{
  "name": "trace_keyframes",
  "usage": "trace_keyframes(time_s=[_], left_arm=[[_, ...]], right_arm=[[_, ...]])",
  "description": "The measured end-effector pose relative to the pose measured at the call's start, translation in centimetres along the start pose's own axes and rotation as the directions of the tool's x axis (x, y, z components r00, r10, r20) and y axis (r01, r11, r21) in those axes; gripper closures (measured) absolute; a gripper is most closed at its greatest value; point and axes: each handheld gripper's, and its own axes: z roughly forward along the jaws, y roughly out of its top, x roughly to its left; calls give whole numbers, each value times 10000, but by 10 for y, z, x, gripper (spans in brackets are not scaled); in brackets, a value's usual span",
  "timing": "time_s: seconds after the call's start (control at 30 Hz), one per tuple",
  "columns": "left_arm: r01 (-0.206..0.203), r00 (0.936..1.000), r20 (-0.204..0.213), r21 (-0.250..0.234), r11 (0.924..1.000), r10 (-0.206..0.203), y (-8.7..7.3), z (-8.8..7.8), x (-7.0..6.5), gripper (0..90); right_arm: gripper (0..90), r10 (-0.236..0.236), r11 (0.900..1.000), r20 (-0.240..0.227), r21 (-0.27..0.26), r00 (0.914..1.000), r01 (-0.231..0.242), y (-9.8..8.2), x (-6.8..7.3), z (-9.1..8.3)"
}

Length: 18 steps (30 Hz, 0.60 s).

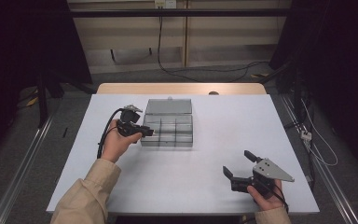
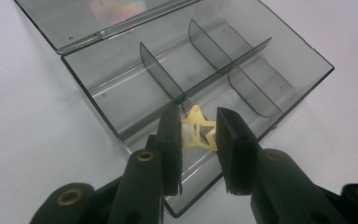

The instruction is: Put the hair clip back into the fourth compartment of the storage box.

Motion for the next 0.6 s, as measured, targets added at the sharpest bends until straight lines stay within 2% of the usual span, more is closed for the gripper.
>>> trace_keyframes(time_s=[0.27,0.6], left_arm=[[-95,10000,-25,148,9998,96,-1,3,-1,717],[58,9998,-187,196,9998,-54,-7,9,2,716]], right_arm=[[37,-4,10000,6,5,10000,4,0,0,0],[37,-12,10000,-9,3,10000,12,0,0,0]])
